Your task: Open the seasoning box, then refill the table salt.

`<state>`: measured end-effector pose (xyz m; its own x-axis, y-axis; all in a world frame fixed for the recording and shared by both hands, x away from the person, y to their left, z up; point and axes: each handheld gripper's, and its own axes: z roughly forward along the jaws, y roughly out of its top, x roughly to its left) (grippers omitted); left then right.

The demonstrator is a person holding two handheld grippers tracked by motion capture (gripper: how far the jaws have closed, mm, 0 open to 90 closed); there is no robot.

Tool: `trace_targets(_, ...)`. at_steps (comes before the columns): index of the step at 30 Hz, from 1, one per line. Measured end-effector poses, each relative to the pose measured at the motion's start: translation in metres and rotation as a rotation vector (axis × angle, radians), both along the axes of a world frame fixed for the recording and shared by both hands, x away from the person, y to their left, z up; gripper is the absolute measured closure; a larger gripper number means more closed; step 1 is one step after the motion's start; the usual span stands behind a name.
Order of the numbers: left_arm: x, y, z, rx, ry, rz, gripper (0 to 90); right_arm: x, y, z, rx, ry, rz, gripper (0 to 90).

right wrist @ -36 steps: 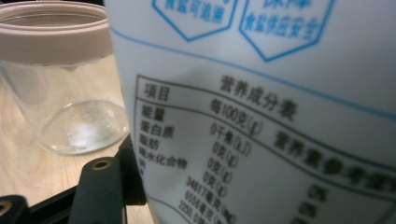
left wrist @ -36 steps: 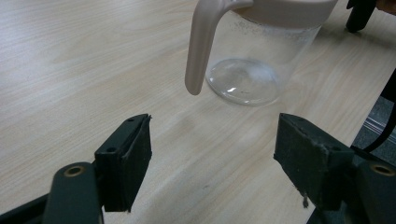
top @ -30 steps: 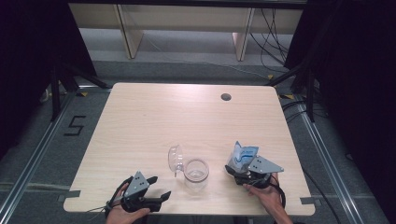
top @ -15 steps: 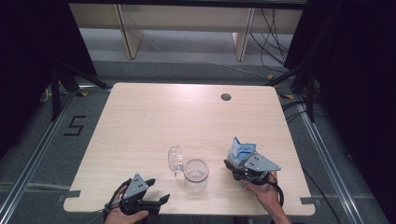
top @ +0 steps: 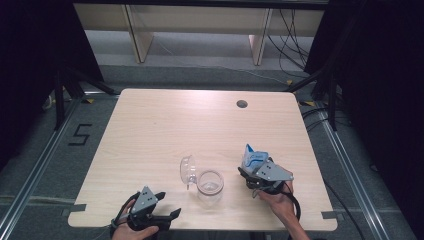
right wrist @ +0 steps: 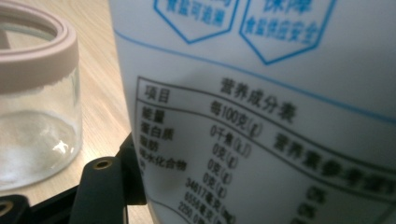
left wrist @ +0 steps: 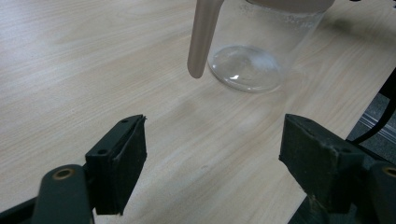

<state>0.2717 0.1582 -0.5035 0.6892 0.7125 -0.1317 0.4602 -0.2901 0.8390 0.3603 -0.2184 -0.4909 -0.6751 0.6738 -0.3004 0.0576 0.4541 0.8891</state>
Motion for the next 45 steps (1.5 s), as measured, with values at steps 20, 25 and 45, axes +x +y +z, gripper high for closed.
trace_targets(20,-0.001,-0.001,-0.002,0.001,-0.009,0.014,22.5,-0.004,0.016,0.008,-0.092,-0.12,0.026,38.8)
trace_targets(25,-0.002,0.0,-0.002,-0.003,-0.014,0.016,22.4,-0.005,0.021,0.009,-0.149,-0.156,0.021,38.9)
trace_targets(45,-0.002,0.0,-0.003,0.018,-0.02,0.005,22.3,-0.012,0.038,0.007,-0.344,-0.268,-0.001,39.3)
